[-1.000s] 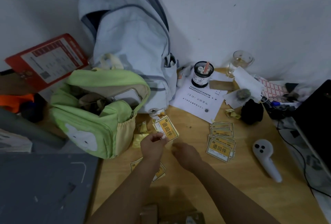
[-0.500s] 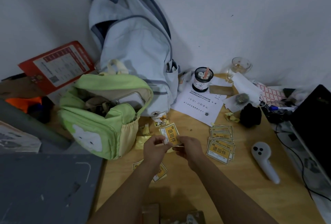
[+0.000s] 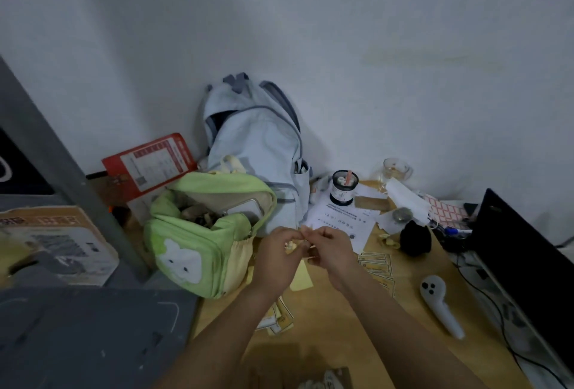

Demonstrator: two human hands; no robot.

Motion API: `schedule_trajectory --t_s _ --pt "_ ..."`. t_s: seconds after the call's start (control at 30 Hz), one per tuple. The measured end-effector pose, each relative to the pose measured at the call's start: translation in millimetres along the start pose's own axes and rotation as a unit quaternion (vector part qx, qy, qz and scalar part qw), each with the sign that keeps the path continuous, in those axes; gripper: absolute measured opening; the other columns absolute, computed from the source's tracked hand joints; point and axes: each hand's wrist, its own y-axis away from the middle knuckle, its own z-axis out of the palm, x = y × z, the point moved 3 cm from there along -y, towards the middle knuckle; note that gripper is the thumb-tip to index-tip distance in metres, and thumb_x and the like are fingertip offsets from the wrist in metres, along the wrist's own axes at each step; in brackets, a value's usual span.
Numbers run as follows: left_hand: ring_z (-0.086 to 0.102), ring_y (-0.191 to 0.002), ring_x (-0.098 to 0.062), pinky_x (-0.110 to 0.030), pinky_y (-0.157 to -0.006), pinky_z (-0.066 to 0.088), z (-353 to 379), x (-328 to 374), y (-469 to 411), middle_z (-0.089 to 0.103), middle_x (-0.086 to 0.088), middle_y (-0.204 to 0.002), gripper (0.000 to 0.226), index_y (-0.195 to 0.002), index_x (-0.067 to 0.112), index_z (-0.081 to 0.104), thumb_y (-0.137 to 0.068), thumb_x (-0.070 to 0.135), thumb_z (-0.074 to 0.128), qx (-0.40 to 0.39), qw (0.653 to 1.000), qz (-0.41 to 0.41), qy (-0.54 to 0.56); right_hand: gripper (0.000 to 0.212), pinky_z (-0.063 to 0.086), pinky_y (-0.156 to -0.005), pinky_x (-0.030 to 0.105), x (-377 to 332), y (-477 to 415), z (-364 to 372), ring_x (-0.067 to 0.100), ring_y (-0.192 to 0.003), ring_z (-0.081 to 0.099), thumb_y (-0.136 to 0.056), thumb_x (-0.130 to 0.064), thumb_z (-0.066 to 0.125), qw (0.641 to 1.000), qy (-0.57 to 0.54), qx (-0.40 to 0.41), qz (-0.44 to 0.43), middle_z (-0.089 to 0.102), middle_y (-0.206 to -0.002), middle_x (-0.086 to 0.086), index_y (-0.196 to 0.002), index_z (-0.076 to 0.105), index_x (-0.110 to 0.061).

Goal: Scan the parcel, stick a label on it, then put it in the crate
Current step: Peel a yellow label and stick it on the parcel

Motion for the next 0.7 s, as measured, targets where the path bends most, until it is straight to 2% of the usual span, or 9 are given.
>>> schedule_trajectory --t_s 0.1,0.2,0.33,0.43,0.57,0.7 --pt "0.065 -0.081 -0.005 -0.019 -0.071 0.051 -19 33 18 0.071 0.004 -0.084 0.01 -0.089 0.016 0.074 -0.087 0.018 0.064 0.025 0.999 0.036 0.022 0.031 0.046 -0.042 0.023 -30 32 9 0.014 -0.042 0.057 -0.082 -0.027 0.072 0.999 0.018 -0.019 -0.041 0.063 -0.052 0.003 -0.059 0.059 -0.012" --pt "0.065 -0.073 0.0 -0.012 -0.064 0.05 -38 63 37 0.068 0.01 -0.074 0.014 -0.085 0.015 0.074 -0.089 0.015 0.06 0.034 0.997 0.056 0.046 0.032 0.047 -0.042 0.022 -54 66 18 0.014 -0.044 0.057 -0.085 -0.029 0.069 0.995 0.035 -0.035 -0.09 0.06 -0.051 0.002 -0.062 0.055 -0.012" --pt "0.069 -0.074 -0.012 -0.021 -0.068 0.054 -64 99 66 0.07 0.003 -0.074 0.016 -0.084 0.008 0.073 -0.091 0.013 0.059 0.029 0.992 0.06 0.106 0.033 0.05 -0.045 0.023 -74 117 25 0.011 -0.05 0.063 -0.089 -0.033 0.063 0.987 0.057 -0.053 -0.142 0.061 -0.05 -0.005 -0.062 0.054 -0.016" --pt "0.065 -0.065 -0.004 -0.015 -0.063 0.051 -81 121 91 0.069 0.004 -0.071 0.016 -0.081 0.009 0.072 -0.091 0.011 0.06 0.019 0.988 0.074 0.134 0.031 0.051 -0.044 0.024 -82 151 25 0.014 -0.049 0.063 -0.091 -0.027 0.06 0.984 0.059 -0.066 -0.155 0.06 -0.054 -0.001 -0.062 0.057 -0.017" --pt "0.065 -0.07 -0.017 -0.028 -0.069 0.053 -97 141 117 0.071 -0.01 -0.077 0.015 -0.086 0.003 0.073 -0.091 0.01 0.06 -0.006 0.984 0.082 0.156 0.028 0.051 -0.047 0.027 -90 188 22 0.02 -0.051 0.063 -0.093 -0.016 0.054 0.981 0.055 -0.088 -0.163 0.06 -0.053 0.002 -0.065 0.058 -0.013" --pt "0.058 -0.058 -0.002 -0.013 -0.059 0.048 -107 157 138 0.066 -0.002 -0.067 0.017 -0.079 0.009 0.073 -0.091 0.012 0.06 -0.014 0.978 0.087 0.189 0.023 0.049 -0.053 0.031 -100 217 21 0.024 -0.053 0.061 -0.094 -0.011 0.051 0.976 0.054 -0.099 -0.188 0.057 -0.057 0.006 -0.072 0.057 -0.01"
